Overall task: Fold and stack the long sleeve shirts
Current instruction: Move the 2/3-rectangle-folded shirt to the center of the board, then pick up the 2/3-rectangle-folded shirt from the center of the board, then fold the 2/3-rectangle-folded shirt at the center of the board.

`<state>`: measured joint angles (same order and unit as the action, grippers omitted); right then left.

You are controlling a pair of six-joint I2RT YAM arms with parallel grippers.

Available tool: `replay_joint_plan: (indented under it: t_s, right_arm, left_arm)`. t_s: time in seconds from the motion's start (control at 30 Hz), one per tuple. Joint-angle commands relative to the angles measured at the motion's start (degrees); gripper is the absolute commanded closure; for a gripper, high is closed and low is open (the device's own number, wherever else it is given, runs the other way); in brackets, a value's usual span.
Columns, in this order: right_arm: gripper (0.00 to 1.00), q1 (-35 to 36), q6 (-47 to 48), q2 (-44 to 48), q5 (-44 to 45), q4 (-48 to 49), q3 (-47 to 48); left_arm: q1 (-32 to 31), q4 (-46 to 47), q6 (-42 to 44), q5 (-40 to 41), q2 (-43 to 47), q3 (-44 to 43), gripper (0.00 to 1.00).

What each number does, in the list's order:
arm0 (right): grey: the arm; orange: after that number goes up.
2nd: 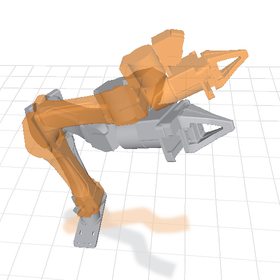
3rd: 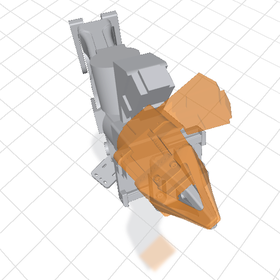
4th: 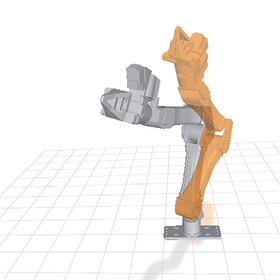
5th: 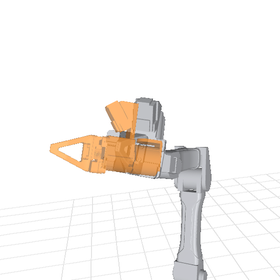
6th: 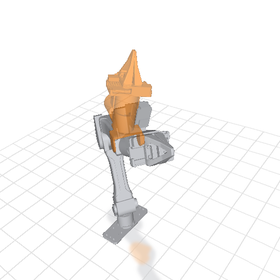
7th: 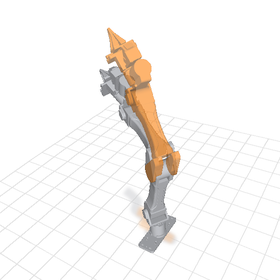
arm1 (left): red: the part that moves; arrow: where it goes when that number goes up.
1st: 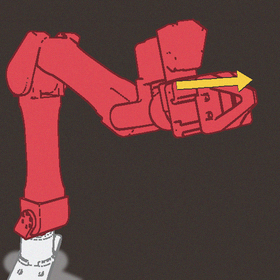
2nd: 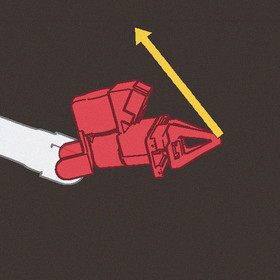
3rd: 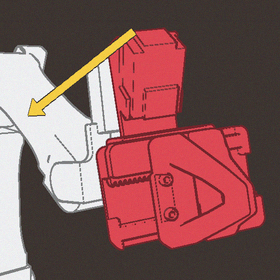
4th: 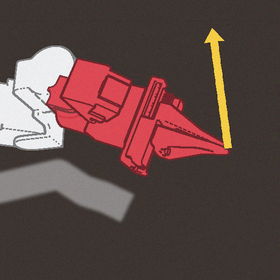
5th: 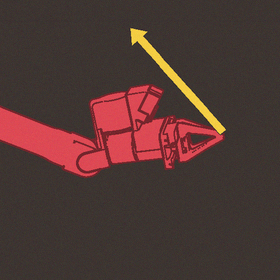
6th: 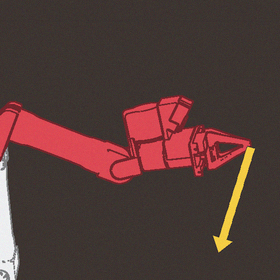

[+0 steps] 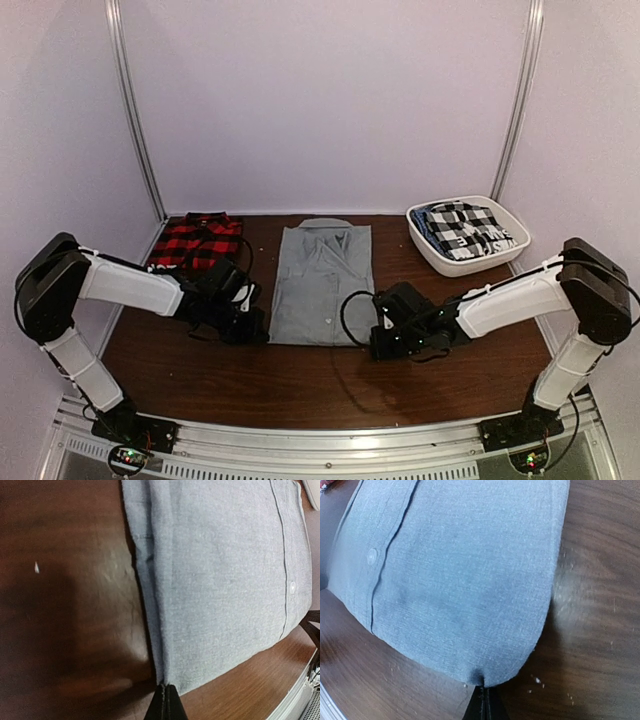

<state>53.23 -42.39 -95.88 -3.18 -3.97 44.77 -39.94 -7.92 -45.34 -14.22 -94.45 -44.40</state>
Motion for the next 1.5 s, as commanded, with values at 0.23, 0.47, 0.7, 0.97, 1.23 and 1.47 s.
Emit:
replay_joint_plan:
  t_s: [0.23, 0.47, 0.7, 0.97, 1.23, 1.47]
  right_arm:
    - [1.0, 9.3, -3.12, 9.13, 2.87, -4.75, -6.45]
    - [1.0, 13.59, -5.03, 12.09, 5.12, -7.31, -6.49]
    - [1.0, 16.04, -5.09, 16.76, 8.0, -12.78, -1.83]
    - [1.0, 9.14, 1.1, 16.45, 12.68, -20.15, 13.0]
    - [1.0, -13.18, 13.11, -8.82, 4.09, -12.08, 35.77]
    - [1.0, -21.91, 13.91, -37.63, -3.15, -16.14, 60.91]
  left_arm:
    - [-7.52, -1.81, -7.5, 3.94, 11.34, 10.11, 1.0]
    - [-10.6, -2.33, -10.49, 5.49, 16.27, 13.59, 1.0]
    - [-11.82, -10.16, -10.69, 6.93, 21.88, 10.26, 1.0]
    - [-7.47, -21.07, -4.14, 8.05, 19.38, -8.6, 1.0]
    - [12.39, -15.41, 10.14, -3.96, -13.13, -38.64, 1.0]
    - [15.82, -13.18, 9.67, -5.97, -41.17, -60.74, 1.0]
